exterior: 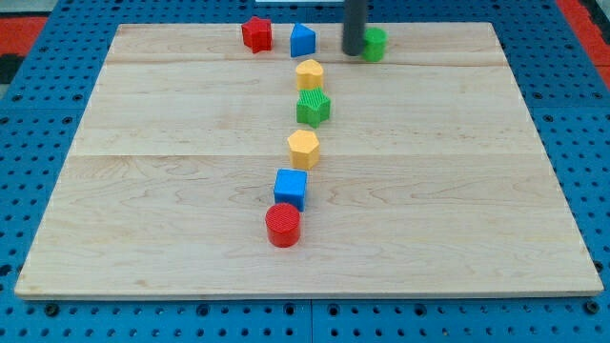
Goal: Slide yellow heart closer to green circle
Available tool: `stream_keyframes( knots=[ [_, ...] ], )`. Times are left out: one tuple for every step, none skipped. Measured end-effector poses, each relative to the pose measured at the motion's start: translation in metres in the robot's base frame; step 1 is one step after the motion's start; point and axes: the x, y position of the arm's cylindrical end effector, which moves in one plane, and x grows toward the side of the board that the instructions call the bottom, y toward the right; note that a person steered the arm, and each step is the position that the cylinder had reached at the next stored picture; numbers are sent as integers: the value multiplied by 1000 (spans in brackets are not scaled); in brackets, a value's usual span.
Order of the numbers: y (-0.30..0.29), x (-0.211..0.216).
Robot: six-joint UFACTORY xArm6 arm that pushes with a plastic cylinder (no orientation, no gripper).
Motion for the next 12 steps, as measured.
stream_keyframes(
  knots=[
    [24,-34],
    [9,-33],
    [-10,21],
    [-48,69],
    [-81,106],
    [-127,100],
    [-121,86],
    [-72,86],
    [-64,54],
    [-112,49],
    [-125,39],
    [-109,21]
  ],
)
